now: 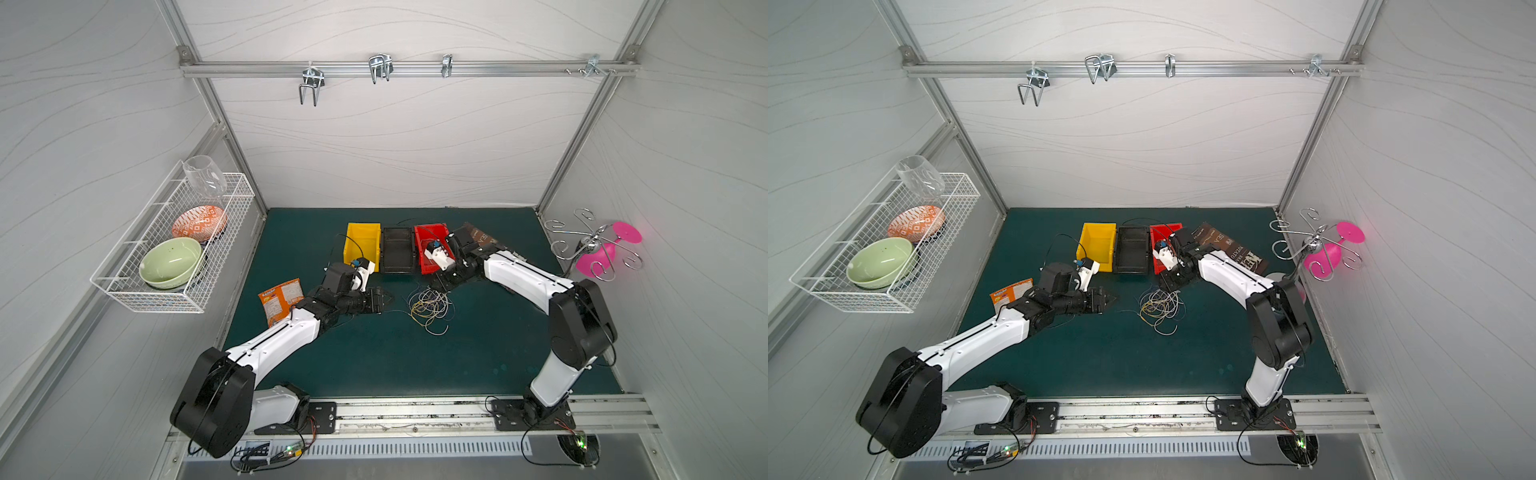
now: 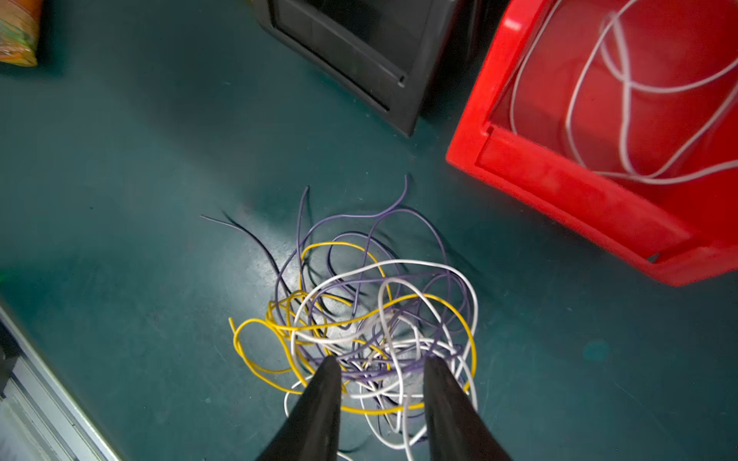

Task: Untangle and sort cables by color
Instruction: Untie the cable.

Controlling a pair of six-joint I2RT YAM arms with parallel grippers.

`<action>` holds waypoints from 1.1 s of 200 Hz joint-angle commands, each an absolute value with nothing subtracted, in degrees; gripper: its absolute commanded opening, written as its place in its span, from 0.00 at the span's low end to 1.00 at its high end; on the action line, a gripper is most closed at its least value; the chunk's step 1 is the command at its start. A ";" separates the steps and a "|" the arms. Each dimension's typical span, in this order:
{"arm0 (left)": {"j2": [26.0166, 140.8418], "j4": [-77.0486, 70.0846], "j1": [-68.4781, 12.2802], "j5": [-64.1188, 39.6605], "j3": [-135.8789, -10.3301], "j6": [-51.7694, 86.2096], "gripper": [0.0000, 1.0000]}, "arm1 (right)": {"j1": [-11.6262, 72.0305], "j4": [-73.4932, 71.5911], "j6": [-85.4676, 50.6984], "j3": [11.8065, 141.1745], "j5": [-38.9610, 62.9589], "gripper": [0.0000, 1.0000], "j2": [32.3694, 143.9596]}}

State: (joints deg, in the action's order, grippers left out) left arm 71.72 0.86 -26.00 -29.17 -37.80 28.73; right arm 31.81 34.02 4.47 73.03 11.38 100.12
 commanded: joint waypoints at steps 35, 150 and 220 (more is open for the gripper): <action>70.62 -1.35 -26.26 -29.45 -38.32 28.48 0.57 | 32.46 34.17 4.30 74.75 8.88 0.34 103.19; 66.08 -3.02 -26.26 -27.93 -37.14 26.12 0.64 | 35.04 37.47 4.61 77.30 11.66 0.00 94.37; 63.19 -17.71 -26.27 -31.15 -37.24 25.29 0.75 | 36.50 37.79 0.86 82.99 20.84 0.00 80.65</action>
State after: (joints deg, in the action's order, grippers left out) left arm 64.25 -6.81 -26.00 -28.18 -36.51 26.09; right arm 36.05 36.60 2.76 81.43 16.58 82.48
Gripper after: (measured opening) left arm 0.742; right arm 0.042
